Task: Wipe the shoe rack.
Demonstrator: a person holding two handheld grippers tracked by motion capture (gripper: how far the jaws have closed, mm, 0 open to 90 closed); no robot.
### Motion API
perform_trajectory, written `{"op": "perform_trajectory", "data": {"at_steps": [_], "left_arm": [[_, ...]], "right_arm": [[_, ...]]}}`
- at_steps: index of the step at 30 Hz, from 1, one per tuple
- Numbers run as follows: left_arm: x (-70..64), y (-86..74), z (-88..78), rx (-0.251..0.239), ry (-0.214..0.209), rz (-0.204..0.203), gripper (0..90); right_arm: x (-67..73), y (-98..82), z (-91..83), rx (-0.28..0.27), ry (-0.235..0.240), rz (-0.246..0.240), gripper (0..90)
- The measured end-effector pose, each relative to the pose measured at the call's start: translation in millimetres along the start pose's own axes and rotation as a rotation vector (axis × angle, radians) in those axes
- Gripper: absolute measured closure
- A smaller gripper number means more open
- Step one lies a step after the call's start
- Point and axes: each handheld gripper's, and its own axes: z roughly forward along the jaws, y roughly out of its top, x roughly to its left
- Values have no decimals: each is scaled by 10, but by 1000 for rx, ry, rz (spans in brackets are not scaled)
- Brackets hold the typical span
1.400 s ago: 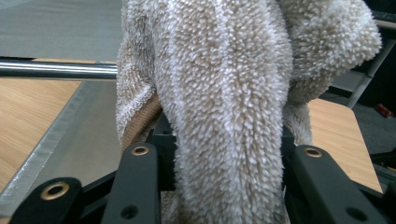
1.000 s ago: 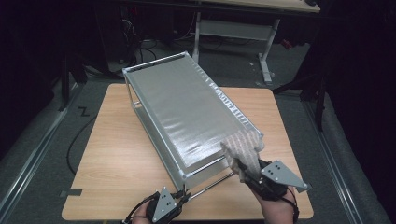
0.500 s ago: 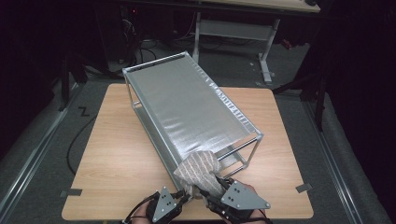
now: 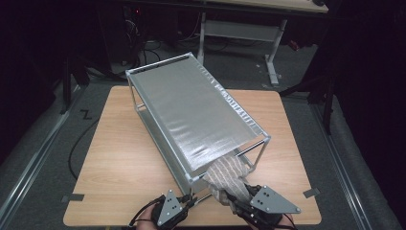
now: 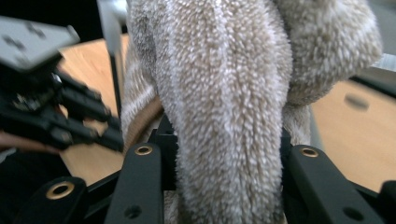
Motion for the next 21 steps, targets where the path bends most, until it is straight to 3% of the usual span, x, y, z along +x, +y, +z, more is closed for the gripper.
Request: {"op": "perform_trajectory", "data": {"at_steps": [9,13,21], "left_arm": [[18,39,71,4,-15,-4,796],[13,42,73,6,-13,1,794],[4,40,72,6,-6,6,794]], "right_arm": [[-99,-297,239,145,6,50,625],[-90,-293,278,115,4,78,623],[74,-156,374,66,35,56,619]]}}
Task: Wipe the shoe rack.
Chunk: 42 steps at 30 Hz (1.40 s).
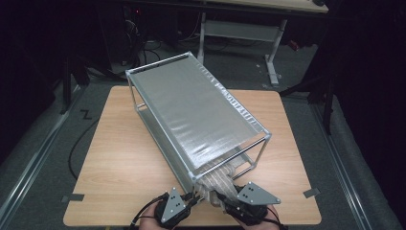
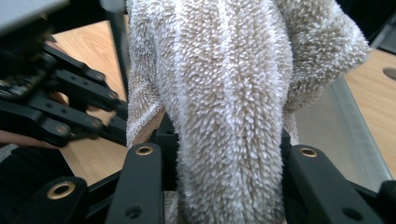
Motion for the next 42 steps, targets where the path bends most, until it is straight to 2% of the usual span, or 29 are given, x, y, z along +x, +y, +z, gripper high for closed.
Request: {"op": "perform_trajectory", "data": {"at_steps": [5,13,21,23,24,26,29,30,33,36,37,38,42], "left_arm": [[-4,-7,-15,1,0,3,793],[-5,-19,-43,2,-2,3,793],[-4,-27,-62,4,-3,4,793],[-2,-28,-66,4,-3,3,793],[-3,-29,-66,2,-3,0,793],[-2,-32,-71,2,-4,-1,794],[-9,-38,-81,2,-11,-6,794],[-7,-41,-90,1,-1,-3,794],[-13,-48,-106,2,1,-5,794],[-17,-54,-117,2,2,-3,794],[-17,-54,-117,2,2,-3,794],[-18,-56,-119,1,3,-2,794],[-17,-58,-120,1,3,-3,794]], "right_arm": [[80,68,17,-24,23,-19,618],[50,87,33,-50,47,5,618],[-106,80,-14,-74,0,39,618],[-209,54,-37,-73,-40,59,619],[-209,54,-37,-73,-40,59,619],[-301,33,-59,-76,-68,78,618],[-464,-3,-111,-78,-116,118,619],[-555,-22,-142,-79,-140,141,618],[-713,-60,-191,-83,-190,170,618],[-864,-99,-244,-89,-222,210,619],[-864,-99,-244,-89,-222,210,619],[-959,-129,-275,-93,-246,230,620],[-993,-137,-300,-96,-253,241,621]]}}
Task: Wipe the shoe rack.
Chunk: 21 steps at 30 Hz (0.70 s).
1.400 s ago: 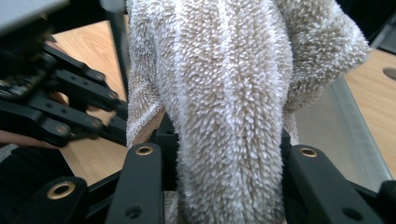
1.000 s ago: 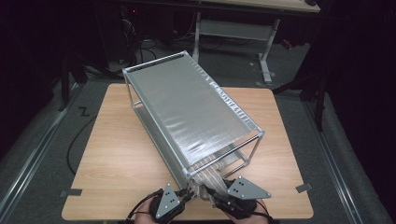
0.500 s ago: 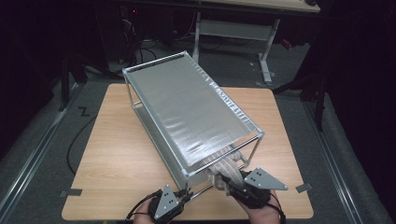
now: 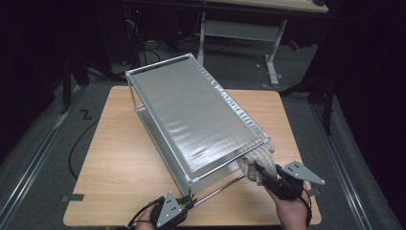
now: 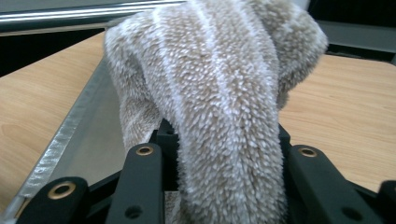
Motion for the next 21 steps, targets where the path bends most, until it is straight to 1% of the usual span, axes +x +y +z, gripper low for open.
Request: {"op": "perform_trajectory", "data": {"at_steps": [1,2,4,5,8,9,10,11,13,14,15,16,18,20,21], "left_arm": [[0,0,0,0,0,0,794],[-2,0,-4,1,1,-1,794],[0,-1,-6,1,0,0,794],[2,-1,-7,1,-1,0,794],[5,-1,-6,1,-3,0,794],[5,-1,-6,1,-3,0,794],[6,-1,-5,0,-3,0,794],[6,-2,-5,0,-4,0,794],[7,-2,-5,0,-4,0,794],[7,-2,-5,0,-4,0,794],[7,-2,-5,0,-4,0,794],[7,-3,-6,1,-4,1,794],[8,-3,-5,0,-4,1,794],[9,-5,-3,-1,-5,0,795],[9,-5,-3,-1,-5,0,794]], "right_arm": [[0,0,0,0,0,0,621],[45,5,5,0,11,-12,621],[72,6,8,3,15,-20,621],[138,0,19,7,38,-31,622],[268,-4,24,16,73,-62,621],[268,-4,24,16,73,-62,621],[322,-3,23,18,85,-70,621],[430,-3,24,21,114,-91,621],[546,-4,27,25,148,-114,621],[604,-3,25,29,158,-127,620],[604,-3,25,29,158,-127,620],[733,-2,20,33,192,-157,620],[831,-4,20,32,216,-181,620],[944,-5,23,35,243,-194,620],[944,-5,23,35,243,-194,620]]}}
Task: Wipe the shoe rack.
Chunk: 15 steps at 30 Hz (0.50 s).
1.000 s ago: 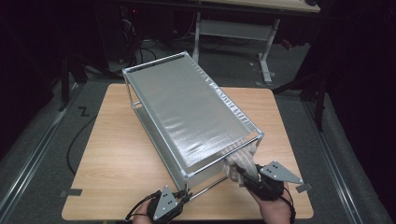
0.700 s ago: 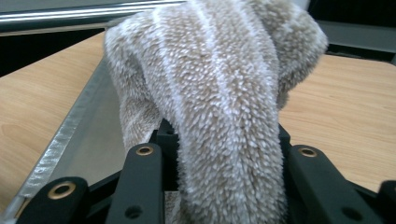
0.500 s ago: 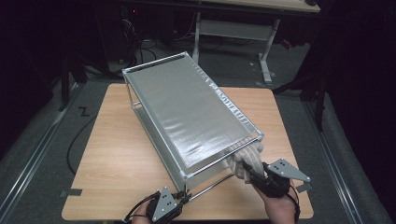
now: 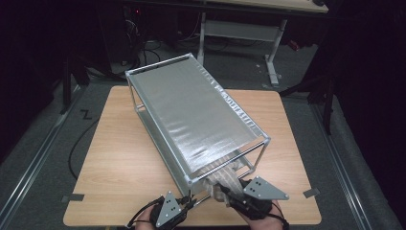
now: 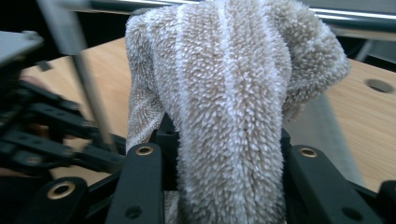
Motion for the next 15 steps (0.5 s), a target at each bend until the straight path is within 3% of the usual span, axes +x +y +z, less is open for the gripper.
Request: {"op": "perform_trajectory", "data": {"at_steps": [3,5,7,15], "left_arm": [[-5,-1,4,-1,3,-2,794],[-5,-1,3,-1,3,-3,794],[-4,-2,3,-1,2,-4,795],[-5,0,5,0,0,-3,795]], "right_arm": [[217,40,76,7,52,-38,620],[273,46,90,8,63,-50,620],[389,57,109,11,69,-93,620],[278,50,92,5,58,-71,620]]}}
